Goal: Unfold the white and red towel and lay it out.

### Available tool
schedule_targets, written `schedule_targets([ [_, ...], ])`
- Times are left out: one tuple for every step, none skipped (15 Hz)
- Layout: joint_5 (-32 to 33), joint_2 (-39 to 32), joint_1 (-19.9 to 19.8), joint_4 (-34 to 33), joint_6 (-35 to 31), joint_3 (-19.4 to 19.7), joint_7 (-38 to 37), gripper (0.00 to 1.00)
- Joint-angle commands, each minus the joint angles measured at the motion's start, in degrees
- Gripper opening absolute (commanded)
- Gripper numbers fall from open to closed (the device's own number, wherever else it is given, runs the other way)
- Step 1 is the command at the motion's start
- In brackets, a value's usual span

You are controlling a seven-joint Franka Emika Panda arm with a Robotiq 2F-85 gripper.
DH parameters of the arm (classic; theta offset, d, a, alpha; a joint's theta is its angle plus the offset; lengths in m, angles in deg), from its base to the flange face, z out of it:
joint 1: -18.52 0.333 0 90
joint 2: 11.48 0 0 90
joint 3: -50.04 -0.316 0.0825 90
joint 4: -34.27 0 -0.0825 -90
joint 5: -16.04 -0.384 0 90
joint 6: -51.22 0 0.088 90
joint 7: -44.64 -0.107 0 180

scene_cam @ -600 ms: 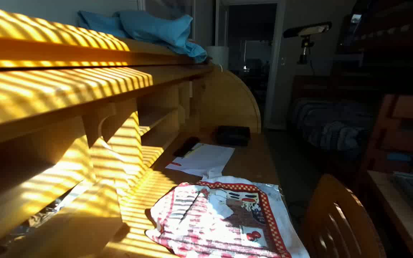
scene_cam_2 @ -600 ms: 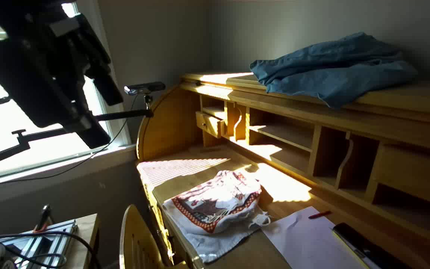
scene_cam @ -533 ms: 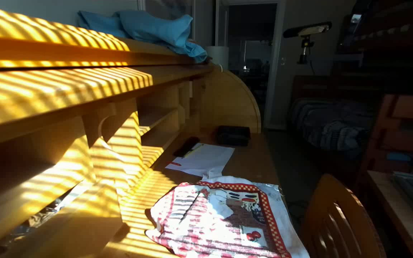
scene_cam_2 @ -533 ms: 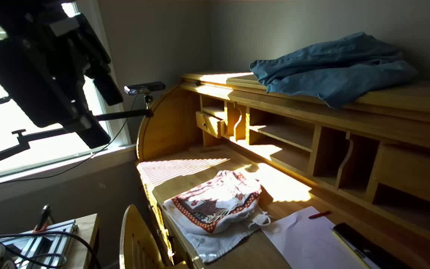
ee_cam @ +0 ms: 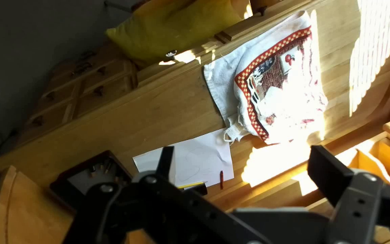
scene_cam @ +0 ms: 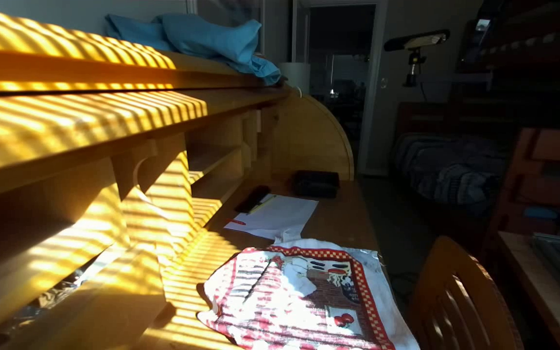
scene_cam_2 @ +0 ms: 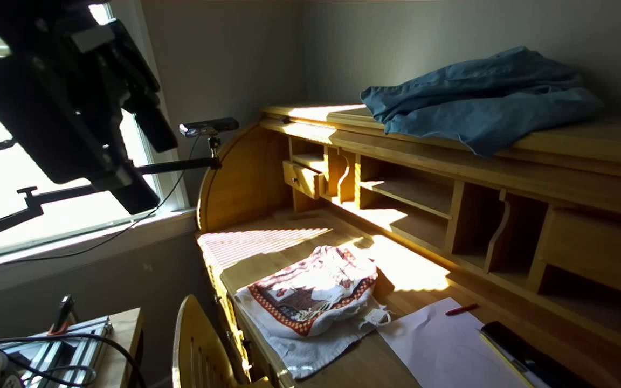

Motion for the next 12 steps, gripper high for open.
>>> schedule_targets([
  [-0.7,-0.4,-1.1,-0.2,0.2,-0.7,0.7,1.0],
  [0.2,-2.0,-1.8,-0.7,0.2,-1.1,-0.6,1.0],
  [0.1,-3.3,-1.8,-1.0,-1.1,-1.0,-0.7,1.0],
  [-0.6,-4.6,-1.2,-1.4,-2.2,-0.4,0.2,1.0],
  [-0.2,-6.1,-0.7,-1.8,-4.3,-0.3,1.5,1.0],
  [-0.2,-7.8,0.3,-2.0,-7.4,-0.3,3.3,1.0],
  [0.0,-9.3,1.4,-2.3,-9.3,-0.5,5.5,1.0],
  [-0.4,-10.4,2.4,-2.4,-11.4,-0.5,7.8,1.0],
  [-1.0,-11.7,4.0,-2.7,-12.7,-0.2,10.9,1.0],
  [-2.0,-13.0,5.6,-2.8,-13.9,0.2,13.7,1.0],
  [-3.1,-14.0,7.1,-3.1,-14.8,0.5,16.2,1.0],
  [-5.3,-15.2,9.0,-3.4,-15.6,1.4,19.0,1.0],
])
